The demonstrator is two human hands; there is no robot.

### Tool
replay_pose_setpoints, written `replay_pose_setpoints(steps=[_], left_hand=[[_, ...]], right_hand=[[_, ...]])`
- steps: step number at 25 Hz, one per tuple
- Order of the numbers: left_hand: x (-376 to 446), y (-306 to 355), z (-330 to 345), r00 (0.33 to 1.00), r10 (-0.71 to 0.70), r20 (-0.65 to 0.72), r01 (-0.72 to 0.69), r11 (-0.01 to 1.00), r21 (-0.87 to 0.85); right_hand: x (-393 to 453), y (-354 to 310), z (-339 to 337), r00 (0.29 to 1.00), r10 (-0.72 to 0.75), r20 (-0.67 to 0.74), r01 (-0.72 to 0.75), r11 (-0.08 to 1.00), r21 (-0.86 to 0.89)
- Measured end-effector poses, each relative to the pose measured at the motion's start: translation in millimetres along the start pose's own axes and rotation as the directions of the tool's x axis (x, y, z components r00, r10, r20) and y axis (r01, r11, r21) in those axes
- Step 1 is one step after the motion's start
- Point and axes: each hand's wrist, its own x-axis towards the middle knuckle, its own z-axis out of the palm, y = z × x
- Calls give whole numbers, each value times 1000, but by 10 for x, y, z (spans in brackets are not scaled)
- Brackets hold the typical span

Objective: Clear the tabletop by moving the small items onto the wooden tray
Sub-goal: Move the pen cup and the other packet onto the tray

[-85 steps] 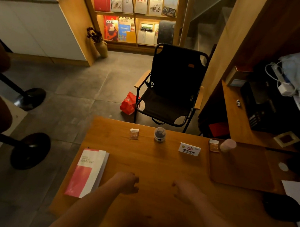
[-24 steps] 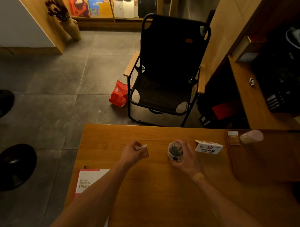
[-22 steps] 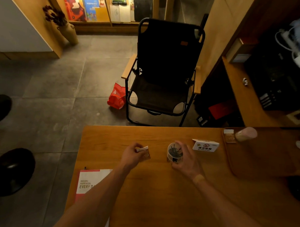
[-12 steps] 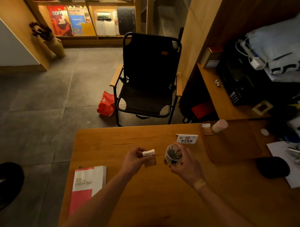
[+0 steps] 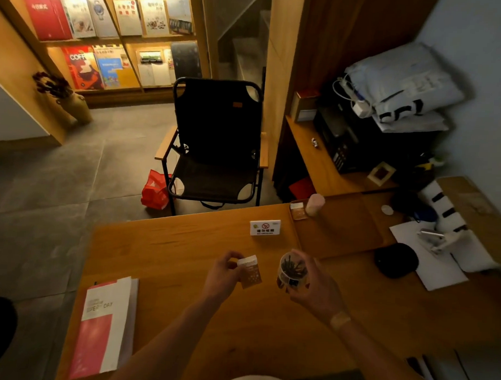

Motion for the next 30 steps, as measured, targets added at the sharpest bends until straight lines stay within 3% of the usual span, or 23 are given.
replay_pose_setpoints(steps=[13,30], left_hand=[[-86,535,1262,997,78,-20,-75,990,117],[634,474,1246,991,78,105,-97,978,187]], right_hand=[[-209,1016,-991,999,-39,18,39,999,4],[251,1222,-834,994,109,-25,-110,994,-7]])
